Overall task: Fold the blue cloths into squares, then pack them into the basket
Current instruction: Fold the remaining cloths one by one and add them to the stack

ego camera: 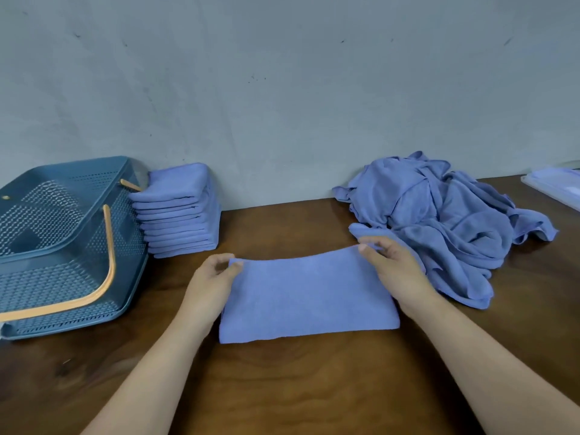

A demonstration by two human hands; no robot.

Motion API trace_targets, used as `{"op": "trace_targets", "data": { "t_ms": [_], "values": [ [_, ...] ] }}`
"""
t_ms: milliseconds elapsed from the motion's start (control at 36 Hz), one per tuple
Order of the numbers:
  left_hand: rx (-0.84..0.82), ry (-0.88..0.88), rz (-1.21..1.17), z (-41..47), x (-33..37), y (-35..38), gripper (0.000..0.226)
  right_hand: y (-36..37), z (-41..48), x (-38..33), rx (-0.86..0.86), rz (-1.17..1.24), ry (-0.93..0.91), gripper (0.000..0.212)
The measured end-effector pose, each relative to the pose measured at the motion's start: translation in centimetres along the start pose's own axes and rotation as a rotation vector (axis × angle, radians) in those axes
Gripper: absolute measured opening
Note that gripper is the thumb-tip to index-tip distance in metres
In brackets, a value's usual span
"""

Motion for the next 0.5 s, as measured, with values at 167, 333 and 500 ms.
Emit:
{"op": "trace_targets", "data": {
  "t_ms": [167,333,500],
  "values": [
    [-0.003,0.053,0.018,-1.3,-1.1,0.6,0.036,-0.1,-0.2,2.1,-0.007,-0.158,-0.043,0.020],
    [-0.049,0.093,0.033,0.0,-1.2,1.2,0.017,-0.3,0.5,2.3,-0.004,-0.175,-0.081,0.025],
    [-0.012,0.095,0.044,0.6,-1.8,1.2,0.025,-1.4,1.5,2.5,0.006,-0.210,-0.097,0.022]
  ]
}}
Point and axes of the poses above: each hand's wrist, its own z-axis towards the middle knuckle, its own y-axis out of the palm, x = y × z, the point moved 9 cm from there along z, towards the middle knuckle, and after that the axes turned 4 degrees about x, right-handed, at the moved point
